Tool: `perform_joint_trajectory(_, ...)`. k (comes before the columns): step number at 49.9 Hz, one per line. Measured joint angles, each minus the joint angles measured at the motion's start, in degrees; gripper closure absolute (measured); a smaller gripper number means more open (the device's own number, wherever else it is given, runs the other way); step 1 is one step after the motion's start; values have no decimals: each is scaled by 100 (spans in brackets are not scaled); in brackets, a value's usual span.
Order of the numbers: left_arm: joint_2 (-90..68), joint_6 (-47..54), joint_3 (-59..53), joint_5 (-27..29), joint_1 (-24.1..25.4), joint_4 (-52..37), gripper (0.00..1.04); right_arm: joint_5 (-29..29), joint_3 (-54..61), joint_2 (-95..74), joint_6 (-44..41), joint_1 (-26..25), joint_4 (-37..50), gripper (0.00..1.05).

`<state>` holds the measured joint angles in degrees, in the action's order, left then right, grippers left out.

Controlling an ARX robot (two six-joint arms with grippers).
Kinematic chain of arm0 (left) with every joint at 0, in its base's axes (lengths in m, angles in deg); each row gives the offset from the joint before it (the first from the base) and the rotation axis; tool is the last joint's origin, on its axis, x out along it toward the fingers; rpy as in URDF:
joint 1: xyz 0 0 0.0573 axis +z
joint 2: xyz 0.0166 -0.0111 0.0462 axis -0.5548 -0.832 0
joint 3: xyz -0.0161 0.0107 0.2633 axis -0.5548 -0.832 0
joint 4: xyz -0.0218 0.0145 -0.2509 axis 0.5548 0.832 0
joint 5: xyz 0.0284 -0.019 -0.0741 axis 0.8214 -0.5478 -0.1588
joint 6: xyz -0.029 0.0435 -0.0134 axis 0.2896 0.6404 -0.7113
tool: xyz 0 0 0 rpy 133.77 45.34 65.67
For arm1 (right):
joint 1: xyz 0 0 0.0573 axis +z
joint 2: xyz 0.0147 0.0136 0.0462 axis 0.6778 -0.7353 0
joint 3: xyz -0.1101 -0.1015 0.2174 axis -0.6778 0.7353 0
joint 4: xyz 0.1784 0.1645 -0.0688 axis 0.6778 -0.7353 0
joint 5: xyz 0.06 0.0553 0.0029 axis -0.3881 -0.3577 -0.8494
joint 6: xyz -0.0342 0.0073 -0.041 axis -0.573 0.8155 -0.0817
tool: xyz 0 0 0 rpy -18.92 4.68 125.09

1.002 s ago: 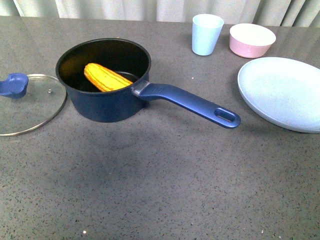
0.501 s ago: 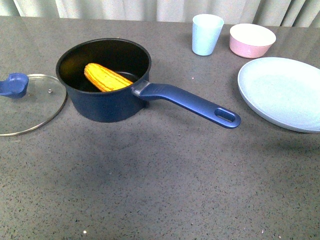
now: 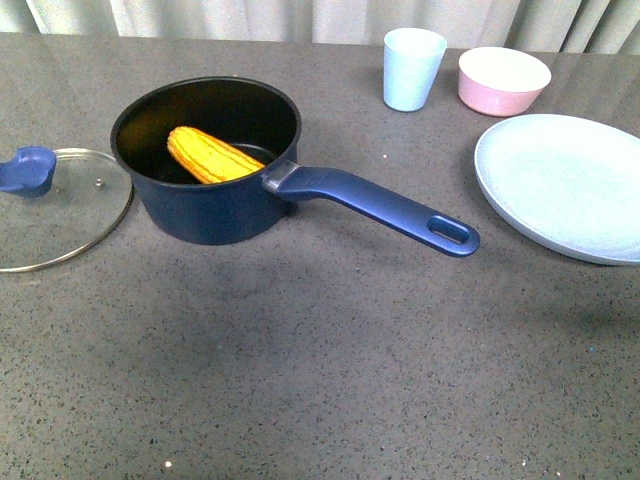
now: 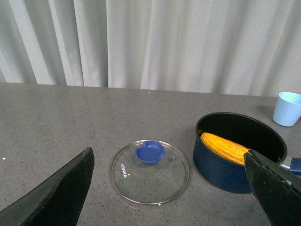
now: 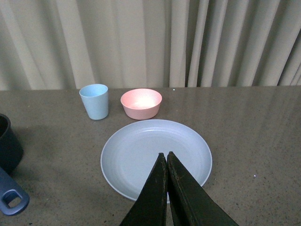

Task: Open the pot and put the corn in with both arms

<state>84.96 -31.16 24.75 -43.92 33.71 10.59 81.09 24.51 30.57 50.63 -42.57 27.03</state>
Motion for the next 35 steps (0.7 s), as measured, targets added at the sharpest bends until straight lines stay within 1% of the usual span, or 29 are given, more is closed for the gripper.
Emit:
perform_joint_trajectory(21,0,0,0,0,0,0,9,0,0,1108,0,0,-1095,103)
perform_joint_trajectory(35,0,0,0,0,0,0,9,0,0,1539,0,0,-1528,103)
